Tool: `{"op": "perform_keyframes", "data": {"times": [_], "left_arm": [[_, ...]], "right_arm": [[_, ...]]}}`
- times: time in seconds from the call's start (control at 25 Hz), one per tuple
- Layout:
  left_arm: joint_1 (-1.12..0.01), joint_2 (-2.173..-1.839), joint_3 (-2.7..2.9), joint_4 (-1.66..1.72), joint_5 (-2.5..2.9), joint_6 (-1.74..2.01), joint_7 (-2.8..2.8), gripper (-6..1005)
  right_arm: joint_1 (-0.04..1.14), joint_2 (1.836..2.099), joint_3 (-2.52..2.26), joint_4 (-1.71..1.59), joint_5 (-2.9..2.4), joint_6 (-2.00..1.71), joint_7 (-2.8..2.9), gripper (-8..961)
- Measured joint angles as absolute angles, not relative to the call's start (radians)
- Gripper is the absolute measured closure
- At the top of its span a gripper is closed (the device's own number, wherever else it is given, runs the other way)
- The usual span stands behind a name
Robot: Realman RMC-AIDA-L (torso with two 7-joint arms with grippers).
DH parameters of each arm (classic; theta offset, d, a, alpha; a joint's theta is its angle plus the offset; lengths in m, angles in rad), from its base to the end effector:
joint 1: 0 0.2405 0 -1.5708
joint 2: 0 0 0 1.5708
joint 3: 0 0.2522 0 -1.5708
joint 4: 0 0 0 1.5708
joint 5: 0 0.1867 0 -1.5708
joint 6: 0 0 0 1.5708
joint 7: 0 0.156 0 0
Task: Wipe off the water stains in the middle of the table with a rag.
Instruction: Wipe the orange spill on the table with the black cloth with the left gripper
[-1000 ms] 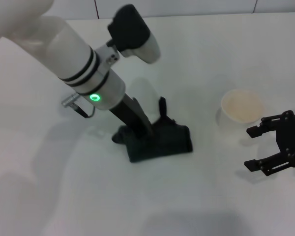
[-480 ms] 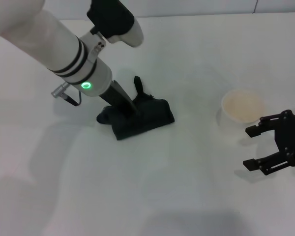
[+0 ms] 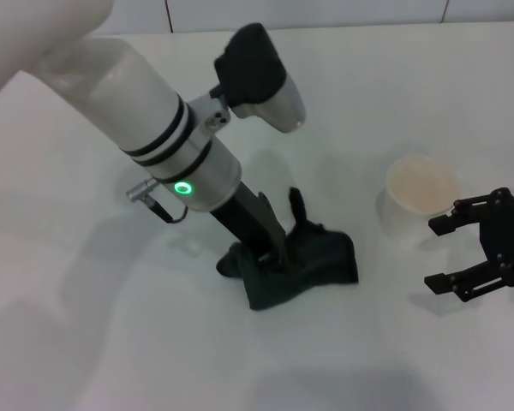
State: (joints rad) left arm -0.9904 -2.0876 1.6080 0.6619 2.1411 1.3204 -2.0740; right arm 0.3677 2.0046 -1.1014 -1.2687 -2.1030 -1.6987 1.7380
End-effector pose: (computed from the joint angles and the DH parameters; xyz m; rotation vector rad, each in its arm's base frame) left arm -0.1357 0.3334 -0.1097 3.0034 0.3901 -0.4396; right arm 0.2313 0.2836 0.0300 -2.9706 0.4167 0.0668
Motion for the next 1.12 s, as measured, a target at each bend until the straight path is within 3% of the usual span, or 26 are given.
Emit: {"op": "perform_keyframes", "data": {"times": [0.72,1.12], "left_arm": [[-0.974,-2.082,1.458,0.656,2.392,1.106,-2.296,917],[-0.986,-2.089,1.566,0.656,2.230,1.191,-2.191,917]], "right_arm": [[0.363,2.007,-1.106,-1.266,-2.104,-1.701,1.740,110],[0.364,2.006,-1.105,-1.269,-2.115,-1.705,1.740,110]]}}
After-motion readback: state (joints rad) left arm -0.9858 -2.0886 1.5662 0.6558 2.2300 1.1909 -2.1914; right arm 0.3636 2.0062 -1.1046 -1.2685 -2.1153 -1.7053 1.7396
